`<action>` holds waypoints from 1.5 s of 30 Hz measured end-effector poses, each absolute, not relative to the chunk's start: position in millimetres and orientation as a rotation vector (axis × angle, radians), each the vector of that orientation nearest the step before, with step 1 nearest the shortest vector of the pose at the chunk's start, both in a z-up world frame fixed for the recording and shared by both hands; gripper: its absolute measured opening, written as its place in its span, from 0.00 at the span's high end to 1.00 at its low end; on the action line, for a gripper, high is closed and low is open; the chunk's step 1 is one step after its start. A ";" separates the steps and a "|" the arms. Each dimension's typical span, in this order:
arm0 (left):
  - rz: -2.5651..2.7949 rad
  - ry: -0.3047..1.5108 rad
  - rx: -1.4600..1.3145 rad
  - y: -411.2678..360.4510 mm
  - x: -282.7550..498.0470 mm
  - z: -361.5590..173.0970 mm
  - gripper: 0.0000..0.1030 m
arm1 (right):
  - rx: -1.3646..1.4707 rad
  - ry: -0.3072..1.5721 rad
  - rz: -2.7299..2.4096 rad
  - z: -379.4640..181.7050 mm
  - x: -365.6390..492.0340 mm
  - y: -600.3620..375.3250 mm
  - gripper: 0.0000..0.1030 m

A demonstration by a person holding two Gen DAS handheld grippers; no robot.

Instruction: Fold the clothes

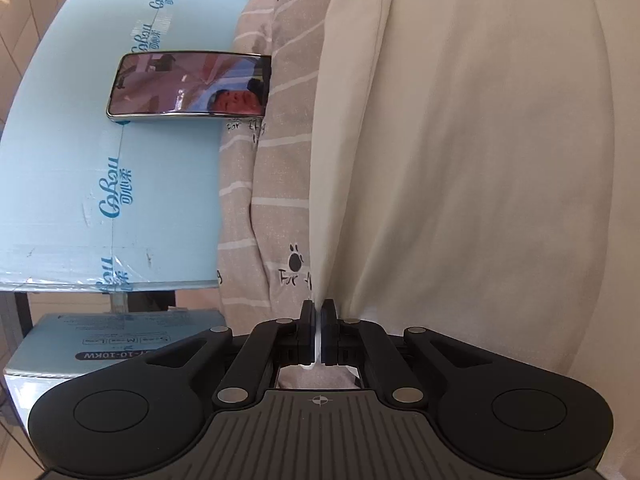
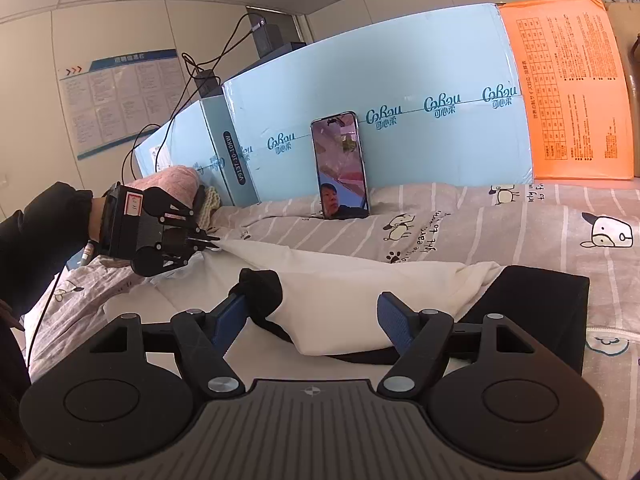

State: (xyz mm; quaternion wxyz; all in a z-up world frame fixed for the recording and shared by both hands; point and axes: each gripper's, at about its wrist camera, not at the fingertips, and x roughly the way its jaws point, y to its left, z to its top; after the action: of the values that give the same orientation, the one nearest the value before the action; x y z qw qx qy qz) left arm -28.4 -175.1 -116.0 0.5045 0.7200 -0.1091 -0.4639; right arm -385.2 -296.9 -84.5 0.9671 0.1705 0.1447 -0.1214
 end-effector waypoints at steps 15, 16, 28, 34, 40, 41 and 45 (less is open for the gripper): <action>-1.105 0.048 0.929 -174.0 -7.9 -61.0 0.21 | 0.432 0.174 -0.091 -70.7 -393.7 -293.9 0.27; -1.101 0.094 0.878 -177.9 -6.2 -64.8 0.21 | 0.451 0.180 -0.093 -69.7 -390.7 -294.5 0.27; -1.157 0.494 0.293 -156.7 61.5 -49.7 0.20 | 0.147 0.296 -0.191 -35.1 -350.4 -213.8 0.25; -1.231 0.684 0.146 -163.7 90.3 -53.6 0.19 | -0.003 0.372 -0.108 -26.1 -288.7 -147.4 0.25; -1.269 0.719 0.183 -166.8 99.2 -65.5 0.21 | -0.084 0.562 -0.135 -46.7 -219.6 -84.3 0.25; -1.278 0.703 0.189 -165.3 98.3 -67.1 0.23 | -0.138 0.584 -0.168 -55.8 -212.1 -73.8 0.25; -1.265 0.689 0.223 -165.1 101.1 -74.4 0.47 | -0.268 0.641 -0.248 -83.3 -189.1 -47.3 0.28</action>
State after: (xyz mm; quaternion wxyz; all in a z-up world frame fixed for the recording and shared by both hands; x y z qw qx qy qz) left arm 101.1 -165.1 -74.4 0.7458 0.1019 0.3149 -0.5781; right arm -189.1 -47.3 -83.3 0.9328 -0.1308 0.3133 -0.1210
